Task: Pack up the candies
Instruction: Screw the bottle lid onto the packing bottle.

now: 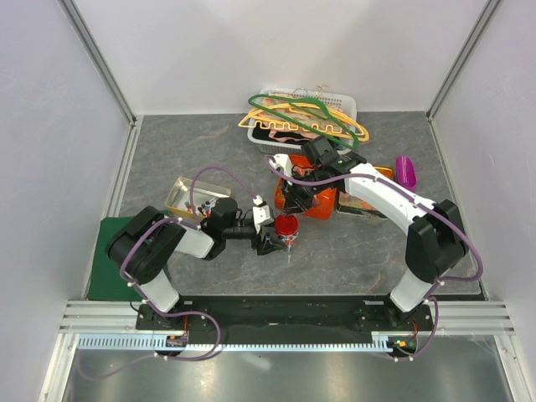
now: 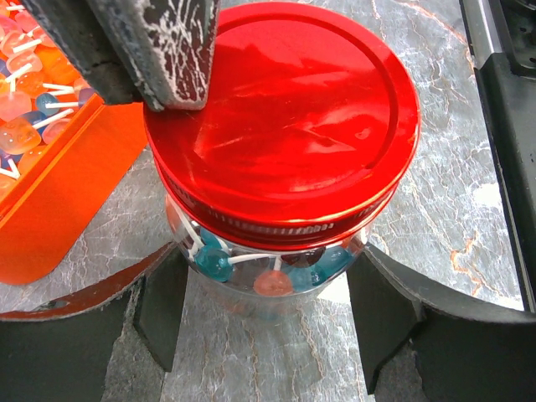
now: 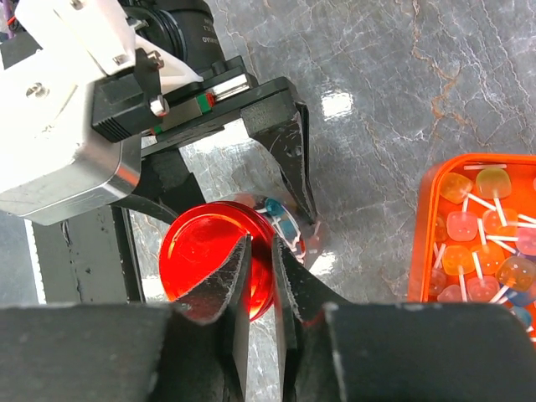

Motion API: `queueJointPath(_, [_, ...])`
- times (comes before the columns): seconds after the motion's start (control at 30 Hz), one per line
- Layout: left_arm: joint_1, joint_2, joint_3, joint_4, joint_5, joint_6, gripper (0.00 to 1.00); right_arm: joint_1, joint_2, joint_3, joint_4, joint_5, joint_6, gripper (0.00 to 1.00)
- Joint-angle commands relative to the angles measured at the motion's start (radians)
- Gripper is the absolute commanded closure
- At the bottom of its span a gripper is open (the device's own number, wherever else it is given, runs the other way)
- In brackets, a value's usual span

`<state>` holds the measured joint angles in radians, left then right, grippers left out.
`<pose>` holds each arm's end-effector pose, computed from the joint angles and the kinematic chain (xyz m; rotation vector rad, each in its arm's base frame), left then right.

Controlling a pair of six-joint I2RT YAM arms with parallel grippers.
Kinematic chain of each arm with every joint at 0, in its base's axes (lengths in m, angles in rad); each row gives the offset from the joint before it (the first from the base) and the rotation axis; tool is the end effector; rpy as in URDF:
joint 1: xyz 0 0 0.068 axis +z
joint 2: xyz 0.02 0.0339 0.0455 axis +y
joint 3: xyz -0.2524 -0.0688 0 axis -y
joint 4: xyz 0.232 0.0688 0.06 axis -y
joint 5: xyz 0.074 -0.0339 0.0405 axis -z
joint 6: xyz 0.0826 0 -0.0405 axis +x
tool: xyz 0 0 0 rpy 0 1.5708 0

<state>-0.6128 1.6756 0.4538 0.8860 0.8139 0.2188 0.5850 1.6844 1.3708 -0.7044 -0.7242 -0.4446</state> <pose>0.2154 -0.2249 0.1239 1.2615 1.4593 -1.0360 0.2692 0.2439 0.2341 -1.4496 2.0227 0.9842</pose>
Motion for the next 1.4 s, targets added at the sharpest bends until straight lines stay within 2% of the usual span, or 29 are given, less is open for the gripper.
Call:
queueJointPath(0.0, [-0.001, 0.009, 0.023, 0.007, -0.009, 0.019, 0.29, -0.011, -0.029, -0.002, -0.044, -0.003, -0.026, 0.80])
queueJointPath(0.47, [-0.001, 0.012, 0.029, 0.004, -0.022, 0.017, 0.29, -0.017, -0.160, -0.107, -0.084, 0.014, -0.037, 0.82])
queueJointPath(0.77, [-0.001, 0.013, 0.032, -0.001, -0.025, 0.017, 0.29, -0.017, -0.179, -0.156, -0.130, -0.018, -0.065, 0.83])
queueJointPath(0.97, [-0.001, 0.013, 0.033, -0.002, -0.024, 0.017, 0.29, -0.025, -0.271, -0.151, -0.130, 0.051, -0.068, 0.82])
queueJointPath(1.03, [-0.001, 0.015, 0.033, -0.002, -0.025, 0.019, 0.29, -0.030, -0.288, -0.136, -0.129, 0.068, -0.065, 0.74])
queueJointPath(1.07, [-0.001, 0.015, 0.033, -0.002, -0.024, 0.019, 0.29, -0.031, -0.304, -0.130, -0.127, 0.081, -0.063, 0.64])
queueJointPath(1.1, [-0.001, 0.015, 0.033, -0.002, -0.025, 0.019, 0.29, -0.034, -0.313, -0.125, -0.109, 0.089, -0.059, 0.38])
queueJointPath(1.2, [-0.001, 0.015, 0.034, -0.005, -0.022, 0.019, 0.29, -0.034, -0.338, -0.118, -0.063, 0.111, -0.042, 0.02])
queueJointPath(1.3, [-0.001, 0.016, 0.036, -0.009, -0.024, 0.021, 0.29, -0.036, -0.319, -0.083, -0.027, 0.118, -0.025, 0.02])
queueJointPath(1.37, [-0.001, 0.016, 0.037, -0.012, -0.022, 0.019, 0.29, -0.036, -0.266, -0.044, -0.012, 0.103, -0.006, 0.06])
